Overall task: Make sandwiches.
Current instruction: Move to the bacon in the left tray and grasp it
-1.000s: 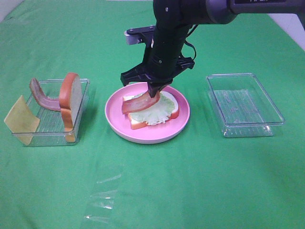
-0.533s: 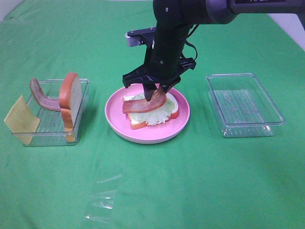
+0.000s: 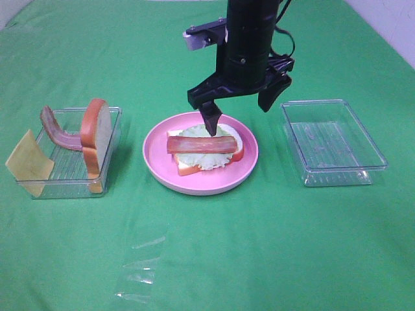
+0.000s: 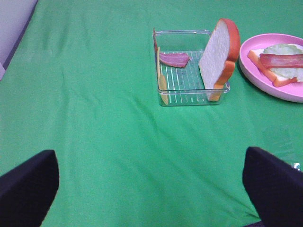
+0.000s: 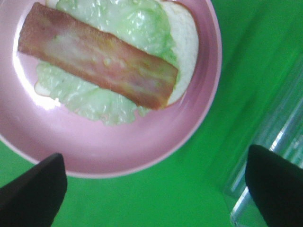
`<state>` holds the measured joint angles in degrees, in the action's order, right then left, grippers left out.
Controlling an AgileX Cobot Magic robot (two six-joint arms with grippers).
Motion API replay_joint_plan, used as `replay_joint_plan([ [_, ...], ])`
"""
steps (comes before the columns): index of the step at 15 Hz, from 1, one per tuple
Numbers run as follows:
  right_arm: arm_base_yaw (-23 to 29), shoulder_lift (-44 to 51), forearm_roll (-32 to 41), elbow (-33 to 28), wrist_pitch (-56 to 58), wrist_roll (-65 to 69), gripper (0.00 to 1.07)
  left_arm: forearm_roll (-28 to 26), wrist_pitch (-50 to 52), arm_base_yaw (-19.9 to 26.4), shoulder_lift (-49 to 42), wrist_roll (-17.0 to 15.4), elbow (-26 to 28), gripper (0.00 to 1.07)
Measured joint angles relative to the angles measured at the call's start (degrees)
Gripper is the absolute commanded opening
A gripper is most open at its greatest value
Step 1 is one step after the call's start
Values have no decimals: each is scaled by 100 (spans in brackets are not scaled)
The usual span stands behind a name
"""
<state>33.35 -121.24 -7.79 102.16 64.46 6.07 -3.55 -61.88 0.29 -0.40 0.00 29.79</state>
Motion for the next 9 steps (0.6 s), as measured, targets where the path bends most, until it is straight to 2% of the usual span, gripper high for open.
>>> replay_joint_plan([
  [2, 0, 481, -6, 0, 435, -115, 98, 0, 0, 0, 0, 0, 0, 98],
  [6, 0, 1432, 17, -218, 481, -338, 98, 0, 0, 0, 0, 0, 0, 98],
  [9, 0, 2521, 17, -1346, 481, -384, 98, 0, 0, 0, 0, 0, 0, 98],
])
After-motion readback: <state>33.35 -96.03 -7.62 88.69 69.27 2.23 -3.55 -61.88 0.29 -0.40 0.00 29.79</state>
